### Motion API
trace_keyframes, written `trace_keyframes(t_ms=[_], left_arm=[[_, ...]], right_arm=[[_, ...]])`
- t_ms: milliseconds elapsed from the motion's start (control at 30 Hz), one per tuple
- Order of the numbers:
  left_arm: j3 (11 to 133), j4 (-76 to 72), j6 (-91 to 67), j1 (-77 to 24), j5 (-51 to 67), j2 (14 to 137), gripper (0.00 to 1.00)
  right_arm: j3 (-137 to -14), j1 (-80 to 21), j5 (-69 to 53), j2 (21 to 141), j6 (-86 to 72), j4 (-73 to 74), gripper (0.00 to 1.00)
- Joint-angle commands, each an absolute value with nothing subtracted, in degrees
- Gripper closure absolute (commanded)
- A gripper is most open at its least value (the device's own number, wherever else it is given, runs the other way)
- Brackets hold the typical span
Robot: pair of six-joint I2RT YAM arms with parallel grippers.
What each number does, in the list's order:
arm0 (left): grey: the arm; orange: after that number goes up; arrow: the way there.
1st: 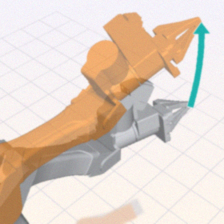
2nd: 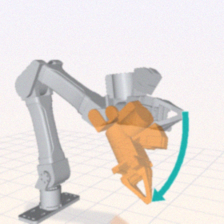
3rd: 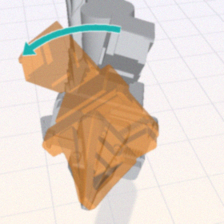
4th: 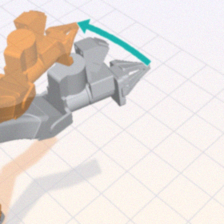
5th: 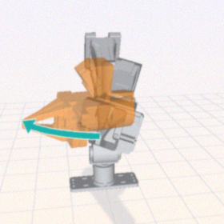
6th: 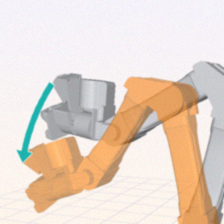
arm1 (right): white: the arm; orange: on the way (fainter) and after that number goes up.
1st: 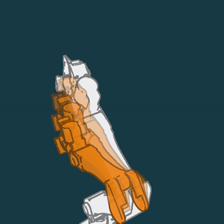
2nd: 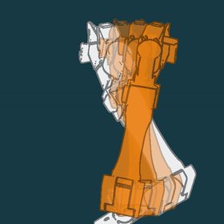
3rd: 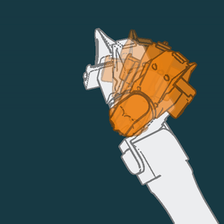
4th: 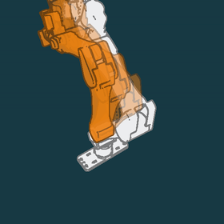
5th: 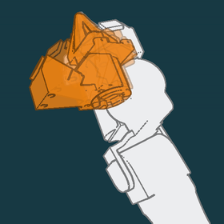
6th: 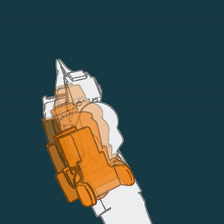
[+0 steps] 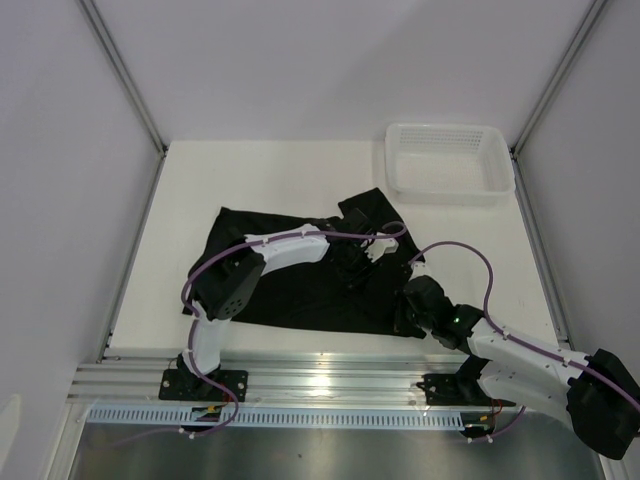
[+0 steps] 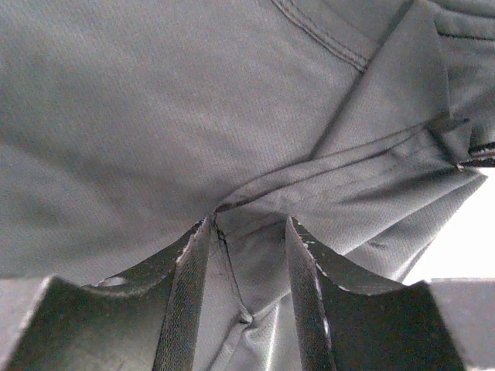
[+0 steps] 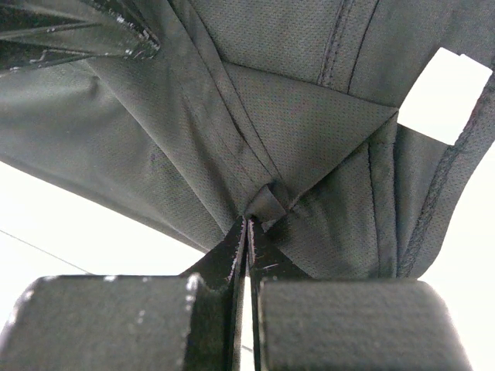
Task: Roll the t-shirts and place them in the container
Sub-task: Fold the tshirt
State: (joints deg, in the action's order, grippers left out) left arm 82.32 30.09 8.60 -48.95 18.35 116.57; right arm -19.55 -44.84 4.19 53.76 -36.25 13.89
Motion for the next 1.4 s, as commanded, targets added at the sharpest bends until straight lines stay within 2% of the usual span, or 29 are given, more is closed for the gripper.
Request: trace_keyframes(t_ms=[0,167,267,367,500,867,1100,1367], left_arm=[[84.72,31.9,8.96,-48.78,21.53,117.07,0.52],[84.38,32.61,9.05,-48.96,21.71,118.12,0.55],[84.55,32.26,8.97,-48.96,22.5,117.69,0.62],[84.99,31.73,8.7,-48.96,22.41,117.6,0.76],[84.47,30.59,8.44,-48.87,21.71,117.07,0.99],[79.28,26.11,7.91,-48.69,18.81,108.12,0.99],[76.38,24.08,7.47,-48.25,17.49,105.74,0.99],[73.75,21.8,5.45,-45.62,14.59,104.24,0.99]], right_arm=[[-19.6,-45.09,6.06,53.0,-36.83,13.45,1.0],[-19.6,-45.17,6.15,53.7,-36.74,13.1,1.0],[-19.6,-45.09,6.24,54.05,-36.83,12.83,1.0],[-19.69,-45.17,6.15,54.32,-36.91,12.83,1.0],[-19.69,-45.18,6.41,54.05,-37.0,13.01,1.0],[-22.67,-45.18,8.52,53.52,-36.21,14.06,1.0],[-27.15,-45.0,10.02,57.47,-32.7,13.1,1.0],[-31.29,-39.82,10.9,62.31,-26.55,7.05,1.0]])
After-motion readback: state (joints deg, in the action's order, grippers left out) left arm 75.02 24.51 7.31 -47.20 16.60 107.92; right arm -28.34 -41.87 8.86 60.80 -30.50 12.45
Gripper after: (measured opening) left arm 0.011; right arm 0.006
